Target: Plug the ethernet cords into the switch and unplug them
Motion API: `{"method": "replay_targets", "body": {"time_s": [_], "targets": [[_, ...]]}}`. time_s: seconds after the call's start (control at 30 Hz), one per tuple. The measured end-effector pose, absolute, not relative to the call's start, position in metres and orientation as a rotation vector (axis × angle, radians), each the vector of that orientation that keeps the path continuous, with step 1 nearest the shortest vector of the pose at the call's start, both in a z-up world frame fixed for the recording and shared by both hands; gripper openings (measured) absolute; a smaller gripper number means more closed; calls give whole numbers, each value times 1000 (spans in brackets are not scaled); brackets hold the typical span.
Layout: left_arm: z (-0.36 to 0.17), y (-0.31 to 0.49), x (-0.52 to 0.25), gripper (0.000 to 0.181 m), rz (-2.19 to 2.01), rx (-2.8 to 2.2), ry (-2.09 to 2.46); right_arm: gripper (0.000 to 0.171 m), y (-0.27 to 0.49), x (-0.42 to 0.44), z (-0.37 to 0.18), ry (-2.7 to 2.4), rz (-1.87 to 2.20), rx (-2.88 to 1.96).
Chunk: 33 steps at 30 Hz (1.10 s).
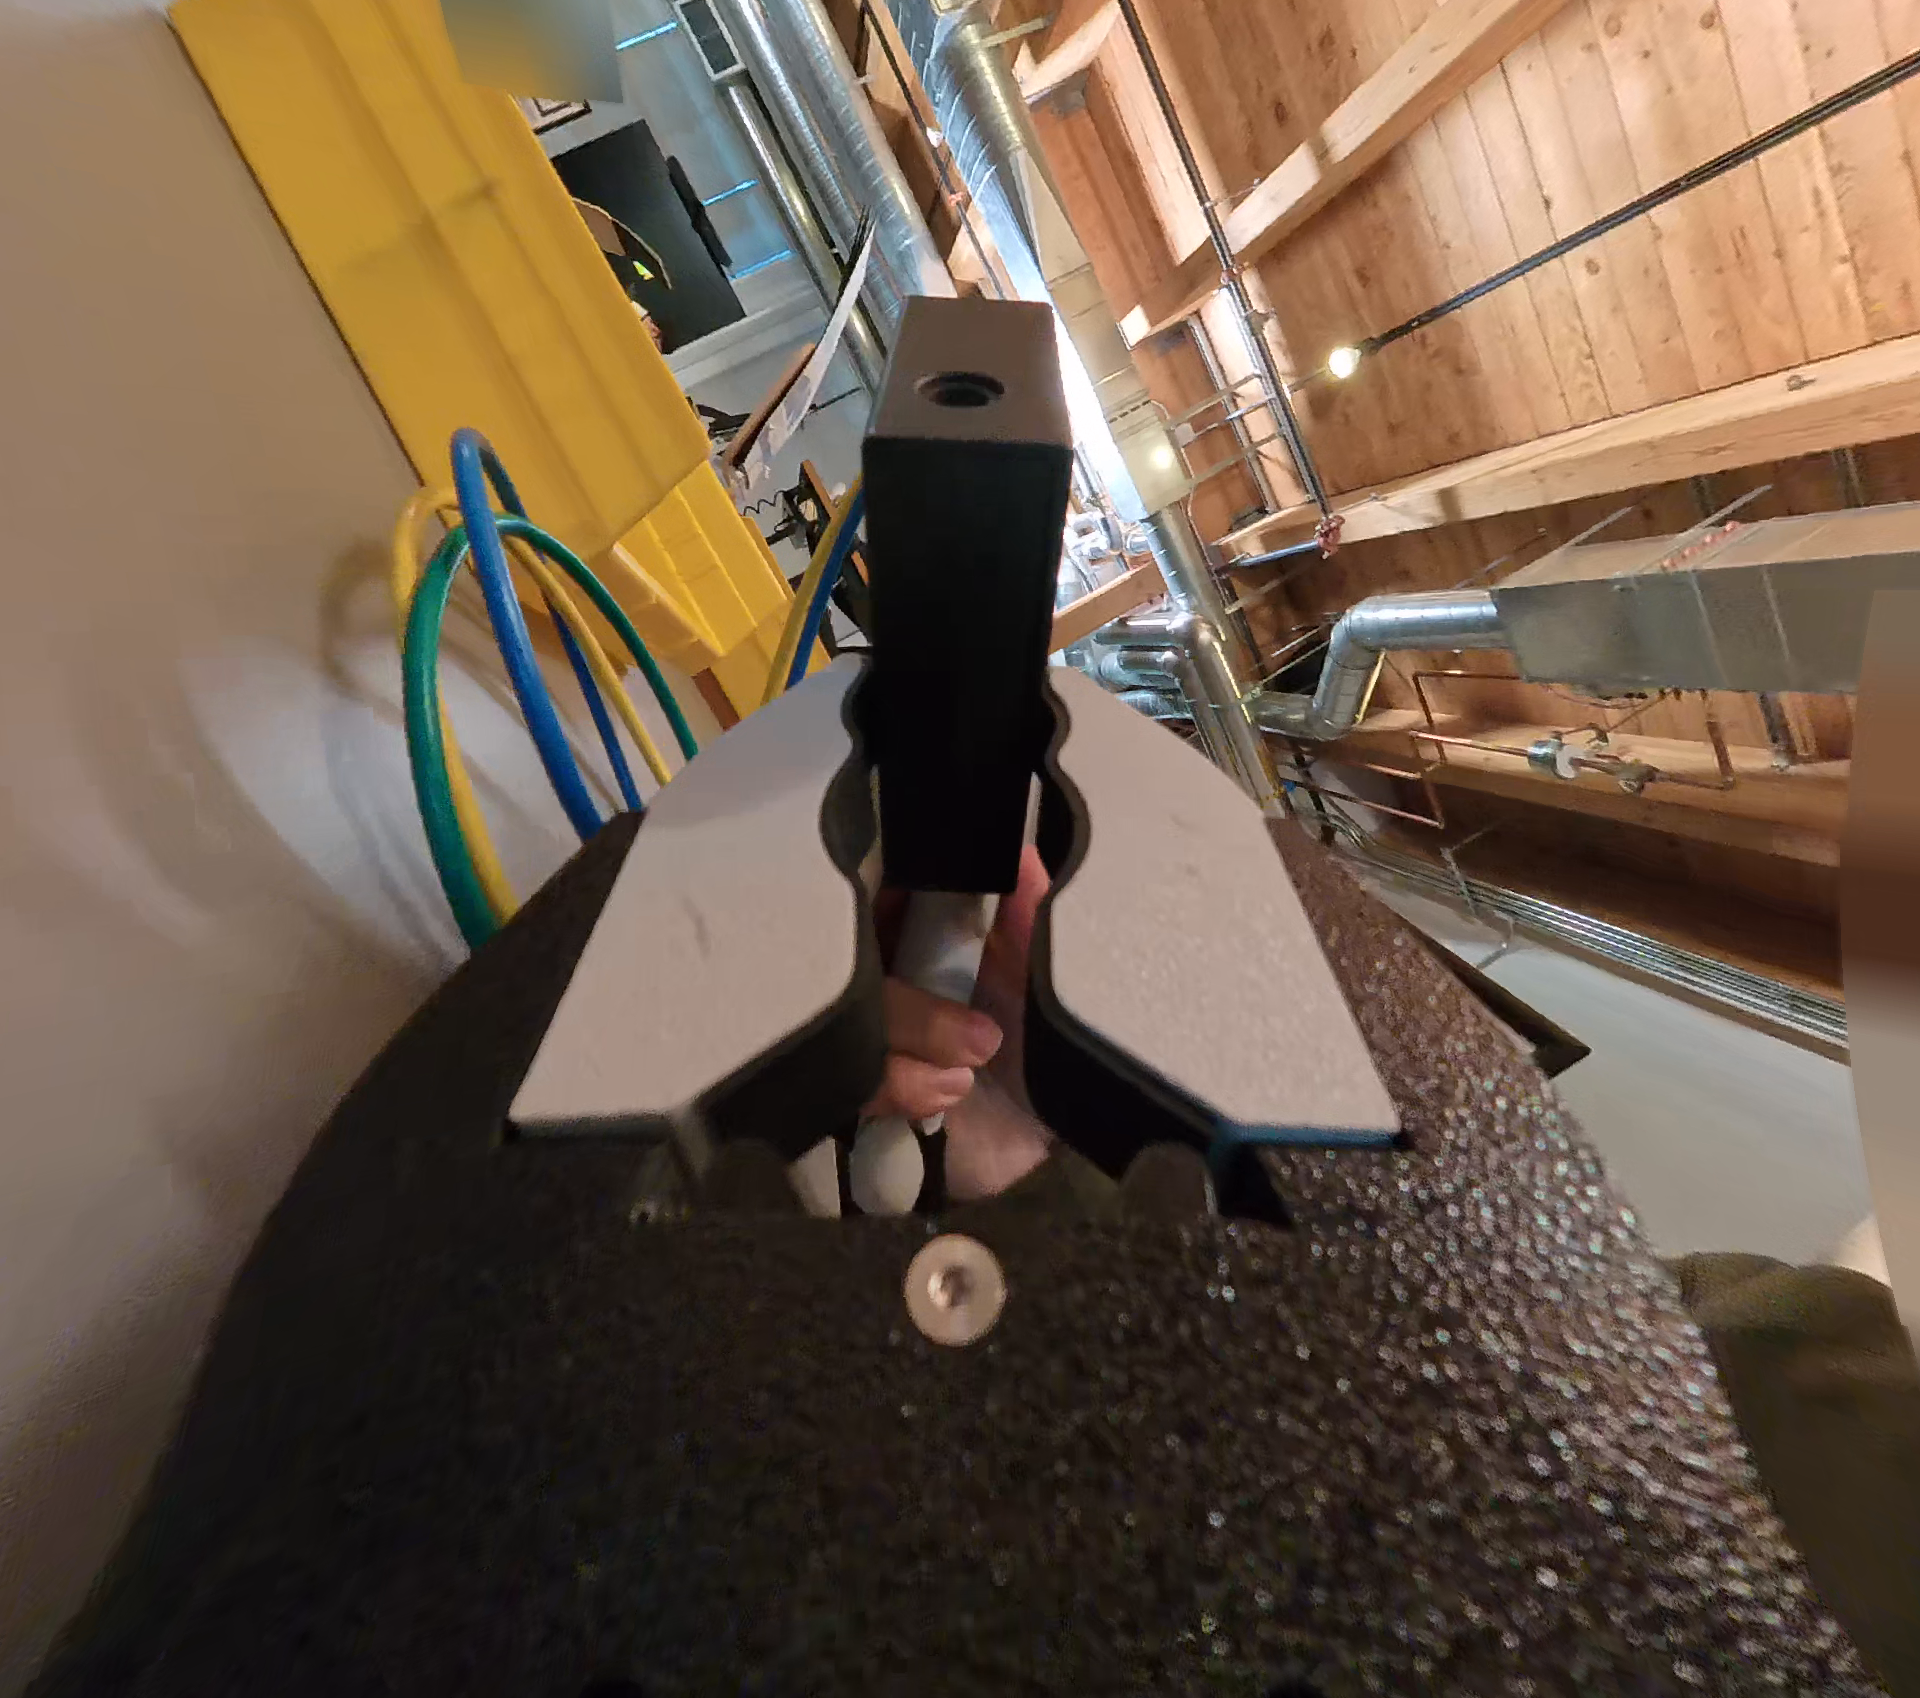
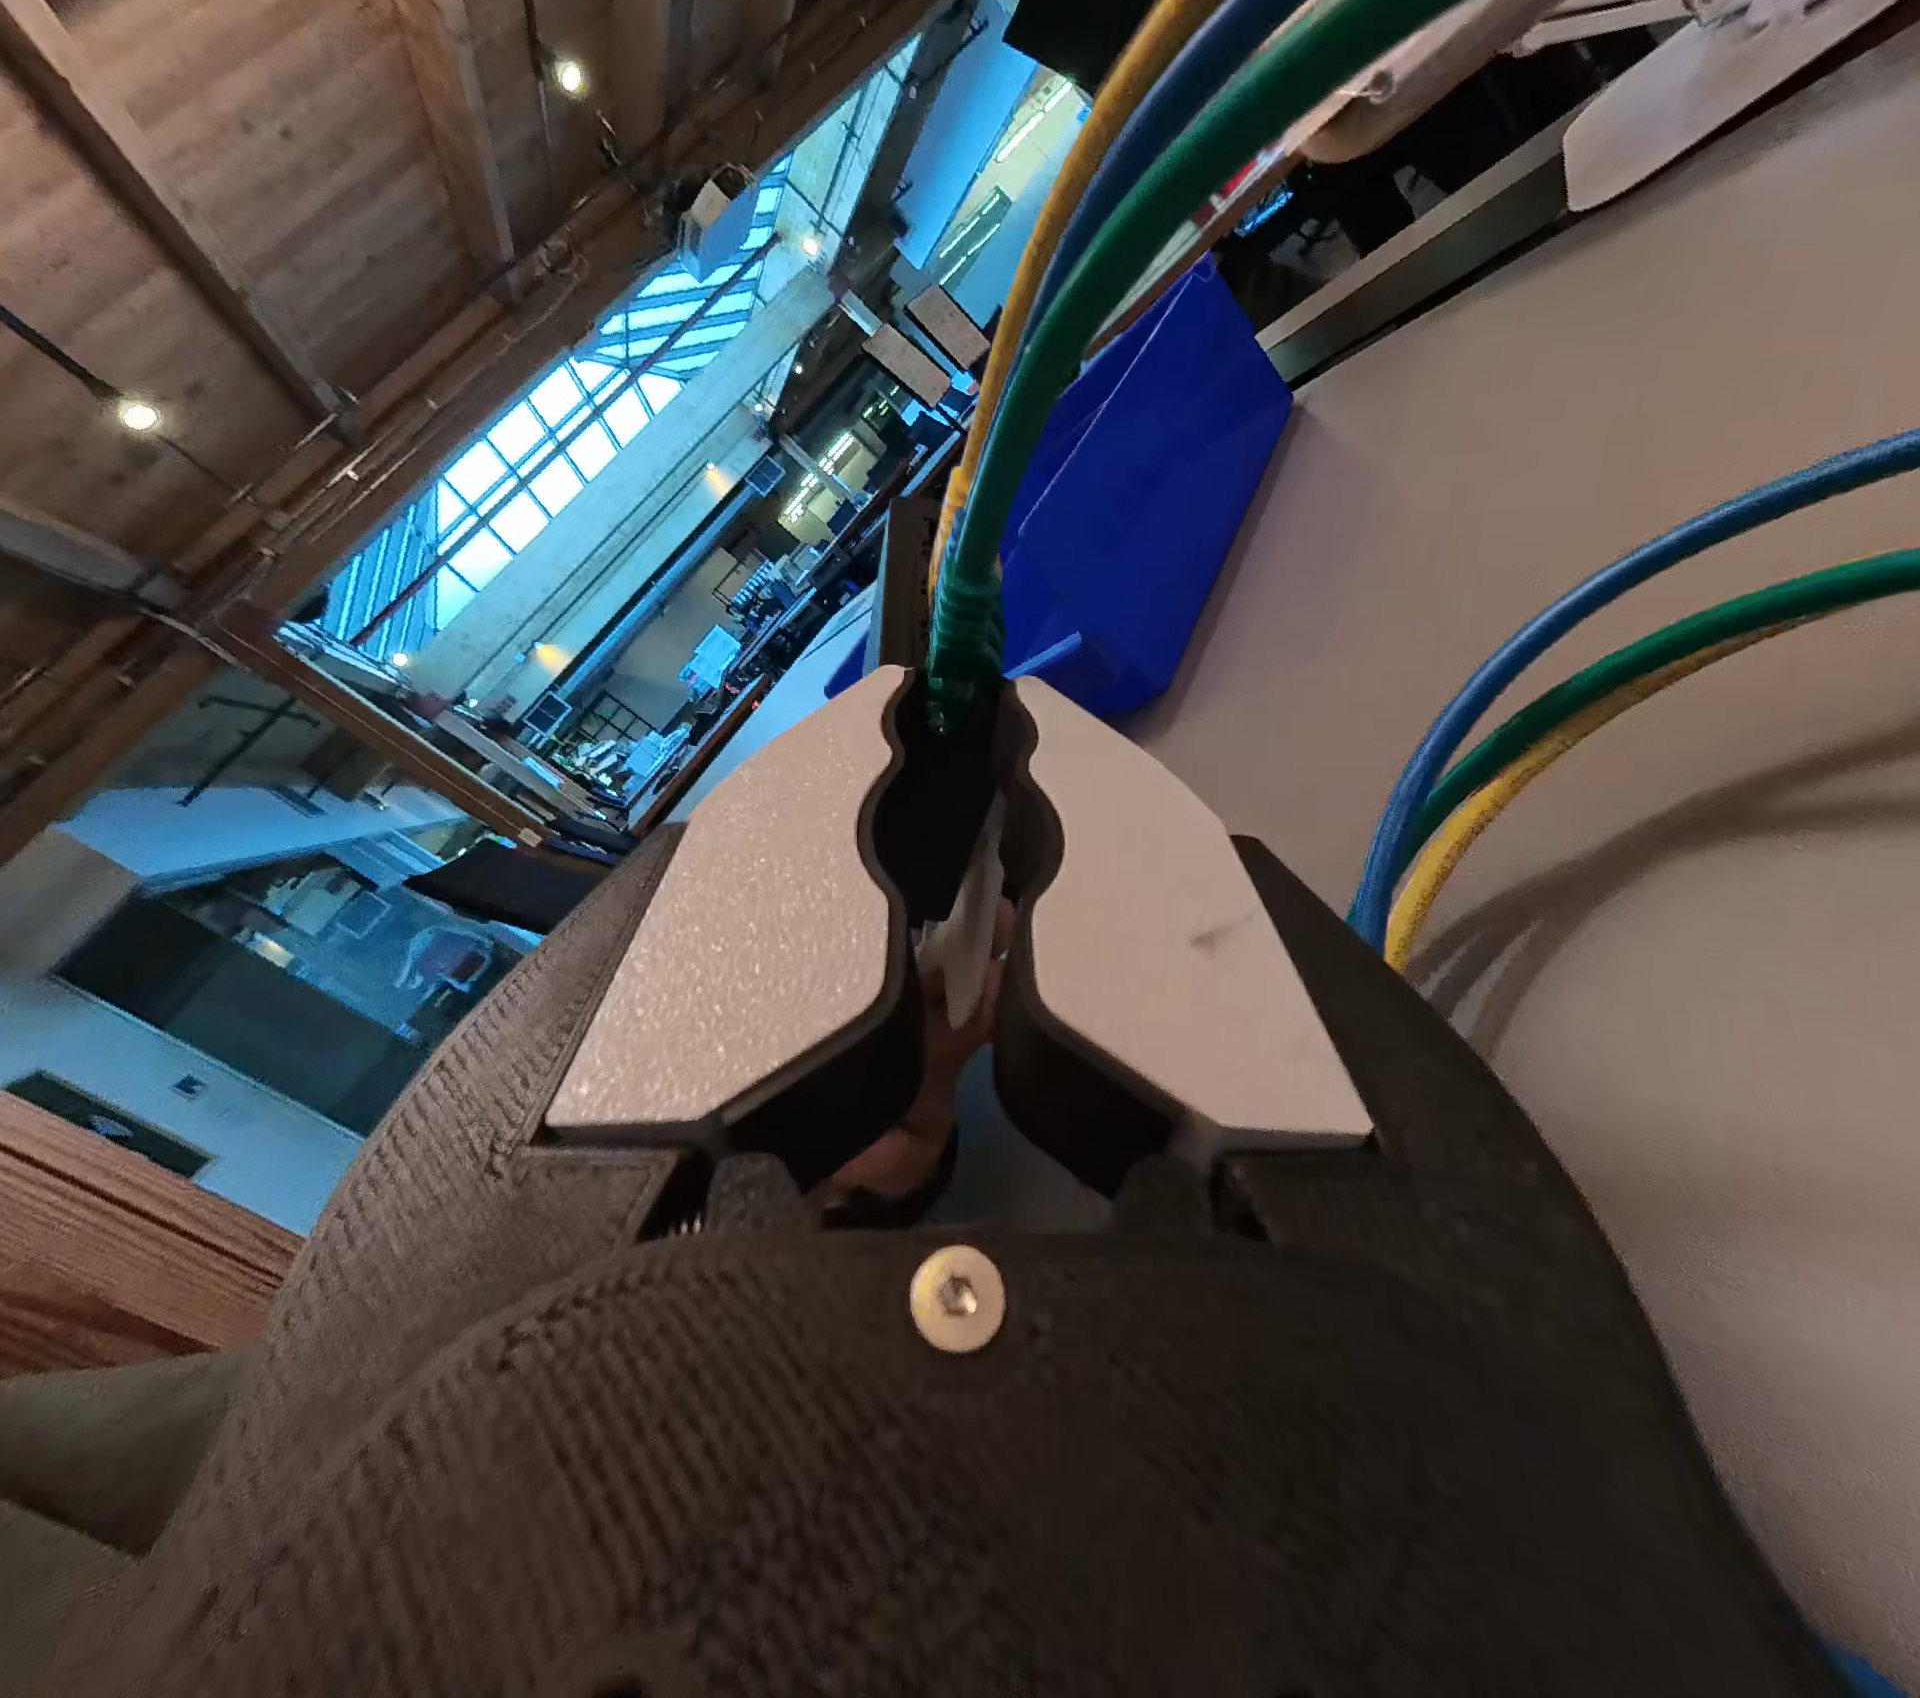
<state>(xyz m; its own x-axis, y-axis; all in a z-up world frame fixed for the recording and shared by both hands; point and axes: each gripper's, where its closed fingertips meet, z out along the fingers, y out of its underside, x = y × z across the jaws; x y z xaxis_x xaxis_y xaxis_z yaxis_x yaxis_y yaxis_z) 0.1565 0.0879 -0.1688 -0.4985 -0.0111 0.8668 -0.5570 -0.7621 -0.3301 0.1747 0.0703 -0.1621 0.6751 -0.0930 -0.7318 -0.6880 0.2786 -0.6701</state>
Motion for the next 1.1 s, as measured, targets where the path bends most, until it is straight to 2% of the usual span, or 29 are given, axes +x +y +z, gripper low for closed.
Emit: {"method": "replay_targets", "body": {"time_s": [0.3,0.5,0.73,0.97,1.1], "targets": [[-158,91,147,27,2224,1215,-880,15,74,165,-149,628,361,-1358],[-149,90,139,26,2387,1196,-1328,13,73,157,-142,613,470,-1287],[-154,84,145,28,2425,1249,-1312,13,71,160,-146,637,467,-1287],[-177,79,158,27,2173,1440,-880,13,68,177,-170,829,481,-1195],[-187,77,159,28,2069,1521,-857,13,66,178,-180,844,465,-1239]]}}
